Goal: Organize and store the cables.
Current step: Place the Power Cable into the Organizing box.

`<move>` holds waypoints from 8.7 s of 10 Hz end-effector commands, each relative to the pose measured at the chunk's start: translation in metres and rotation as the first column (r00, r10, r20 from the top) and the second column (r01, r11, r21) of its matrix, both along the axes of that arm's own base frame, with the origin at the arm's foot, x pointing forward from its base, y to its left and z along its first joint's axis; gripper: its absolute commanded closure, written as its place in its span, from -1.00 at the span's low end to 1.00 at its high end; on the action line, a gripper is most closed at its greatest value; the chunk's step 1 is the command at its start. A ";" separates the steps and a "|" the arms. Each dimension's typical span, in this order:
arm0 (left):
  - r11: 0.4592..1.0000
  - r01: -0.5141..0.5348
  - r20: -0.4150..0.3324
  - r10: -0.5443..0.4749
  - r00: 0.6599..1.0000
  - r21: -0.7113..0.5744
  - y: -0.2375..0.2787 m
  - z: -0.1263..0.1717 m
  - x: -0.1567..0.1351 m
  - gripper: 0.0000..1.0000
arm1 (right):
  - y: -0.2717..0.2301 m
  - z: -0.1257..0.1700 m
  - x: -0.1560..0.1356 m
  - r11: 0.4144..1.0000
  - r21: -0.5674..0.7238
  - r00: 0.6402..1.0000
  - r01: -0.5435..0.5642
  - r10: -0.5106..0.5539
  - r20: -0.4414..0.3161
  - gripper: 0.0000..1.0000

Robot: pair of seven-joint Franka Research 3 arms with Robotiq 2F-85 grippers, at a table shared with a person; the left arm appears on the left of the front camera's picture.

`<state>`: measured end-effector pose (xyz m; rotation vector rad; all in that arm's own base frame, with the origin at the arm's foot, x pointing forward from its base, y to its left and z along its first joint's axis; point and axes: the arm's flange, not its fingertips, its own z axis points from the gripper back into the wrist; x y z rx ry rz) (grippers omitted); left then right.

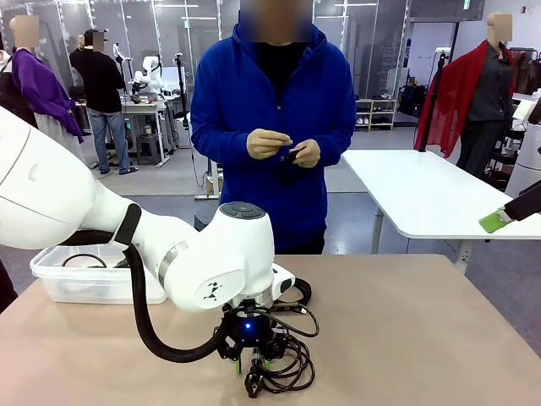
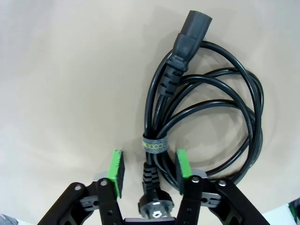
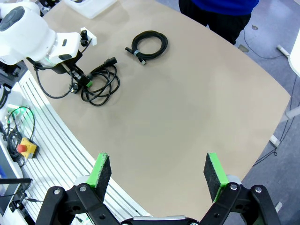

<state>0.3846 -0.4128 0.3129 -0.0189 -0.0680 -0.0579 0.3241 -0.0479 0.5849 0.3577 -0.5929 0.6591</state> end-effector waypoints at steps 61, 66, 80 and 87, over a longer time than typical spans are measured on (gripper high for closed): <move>0.982 0.123 0.519 -0.179 0.836 0.142 0.368 0.202 0.178 0.85 | 0.000 0.002 0.001 1.000 0.004 1.000 0.009 -0.009 -0.011 -1.00; 0.988 0.071 0.424 -0.124 0.897 0.137 0.397 0.169 0.219 0.85 | 0.000 0.002 0.001 1.000 0.004 1.000 0.009 -0.009 -0.011 -1.00; 0.989 -0.021 0.217 -0.012 0.976 0.148 0.425 0.100 0.244 0.30 | 0.000 0.002 0.001 1.000 0.004 1.000 0.009 -0.009 -0.011 -1.00; 0.992 0.012 0.257 -0.045 0.965 0.127 0.426 0.121 0.223 -0.78 | 0.000 0.002 0.001 1.000 0.004 1.000 0.009 -0.009 -0.011 -1.00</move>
